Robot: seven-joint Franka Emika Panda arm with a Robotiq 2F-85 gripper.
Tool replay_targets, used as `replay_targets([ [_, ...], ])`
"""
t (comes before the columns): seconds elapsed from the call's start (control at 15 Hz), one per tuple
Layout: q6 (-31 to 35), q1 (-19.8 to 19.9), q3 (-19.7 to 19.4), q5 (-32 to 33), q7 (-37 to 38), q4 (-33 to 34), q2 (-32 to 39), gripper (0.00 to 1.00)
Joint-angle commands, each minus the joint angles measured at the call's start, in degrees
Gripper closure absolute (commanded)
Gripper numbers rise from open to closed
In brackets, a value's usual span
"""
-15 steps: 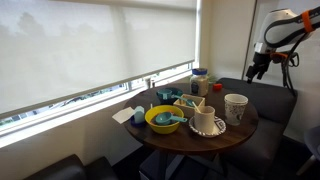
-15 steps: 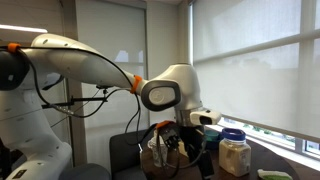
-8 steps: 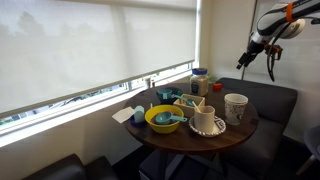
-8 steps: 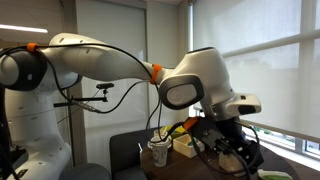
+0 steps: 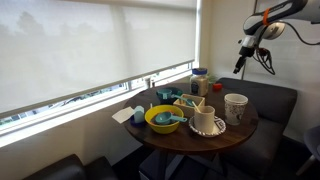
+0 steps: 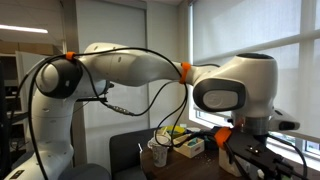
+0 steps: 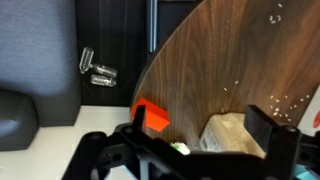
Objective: Put the orange block inside the blue ladle that is in the blue bowl
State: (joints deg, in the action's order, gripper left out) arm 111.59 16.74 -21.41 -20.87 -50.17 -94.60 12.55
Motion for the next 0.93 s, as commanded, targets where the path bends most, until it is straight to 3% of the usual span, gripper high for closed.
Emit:
replay_targets([
  [0.0,-1.37,3.44,3.68,3.18,0.84,2.98,2.46,0.0],
  [0.27,-3.78,4.17,5.0,6.15,2.04,9.1,7.44,0.0],
  [0.6,8.65,5.69,7.62,11.41,-9.62,8.46,9.56,0.0],
  [0.73,9.54,7.3,9.9,8.53,-14.49,9.74,11.17,0.0],
  [0.87,6.19,9.02,12.66,4.57,-18.83,11.33,12.8,0.0],
])
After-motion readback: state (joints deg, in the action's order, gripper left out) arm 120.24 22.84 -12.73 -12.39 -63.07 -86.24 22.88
